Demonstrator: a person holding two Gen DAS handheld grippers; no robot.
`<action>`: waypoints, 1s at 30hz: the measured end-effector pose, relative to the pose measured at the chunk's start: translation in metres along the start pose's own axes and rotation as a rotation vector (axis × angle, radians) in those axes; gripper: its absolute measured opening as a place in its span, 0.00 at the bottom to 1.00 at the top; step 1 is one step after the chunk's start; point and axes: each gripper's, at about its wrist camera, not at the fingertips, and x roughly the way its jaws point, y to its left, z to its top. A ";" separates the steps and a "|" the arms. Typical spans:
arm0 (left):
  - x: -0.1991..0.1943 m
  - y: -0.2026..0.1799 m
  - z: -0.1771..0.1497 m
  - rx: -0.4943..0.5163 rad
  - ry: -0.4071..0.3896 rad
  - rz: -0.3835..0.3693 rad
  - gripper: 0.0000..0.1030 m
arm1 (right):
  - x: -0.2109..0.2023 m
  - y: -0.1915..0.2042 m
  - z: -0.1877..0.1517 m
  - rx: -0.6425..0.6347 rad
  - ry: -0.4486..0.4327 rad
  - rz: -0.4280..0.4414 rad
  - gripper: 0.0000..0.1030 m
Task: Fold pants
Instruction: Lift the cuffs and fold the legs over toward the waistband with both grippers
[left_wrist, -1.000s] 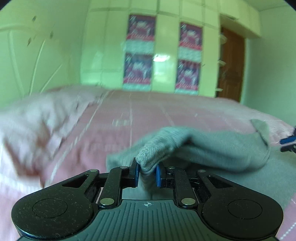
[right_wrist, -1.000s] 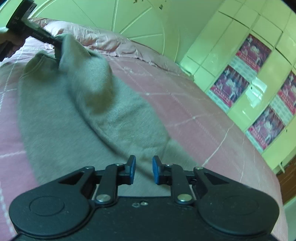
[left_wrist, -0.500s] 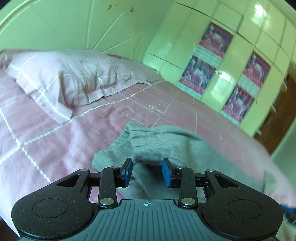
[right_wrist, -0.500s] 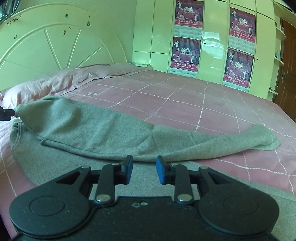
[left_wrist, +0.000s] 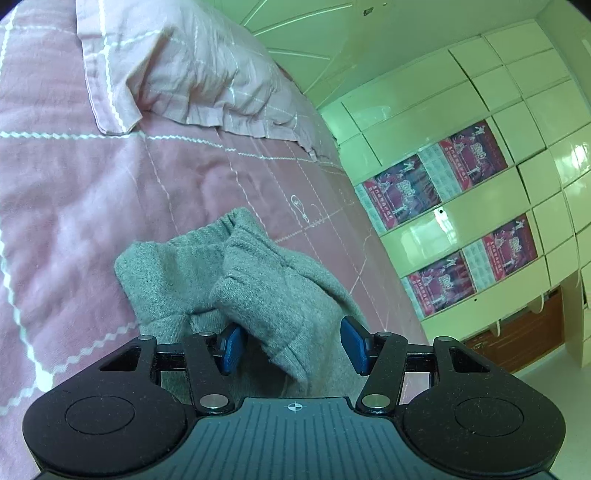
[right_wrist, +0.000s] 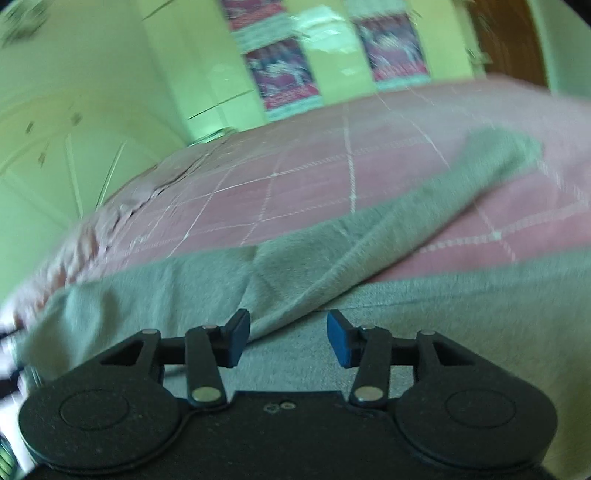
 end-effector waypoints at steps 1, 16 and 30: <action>0.003 0.000 -0.001 0.009 0.004 0.006 0.48 | 0.007 -0.006 0.002 0.062 0.007 0.004 0.37; 0.030 -0.024 0.065 0.182 0.033 -0.213 0.24 | -0.005 -0.034 0.035 0.234 -0.109 0.164 0.00; 0.020 0.035 0.053 0.261 0.179 -0.028 0.24 | -0.044 -0.048 -0.058 0.152 0.108 0.110 0.07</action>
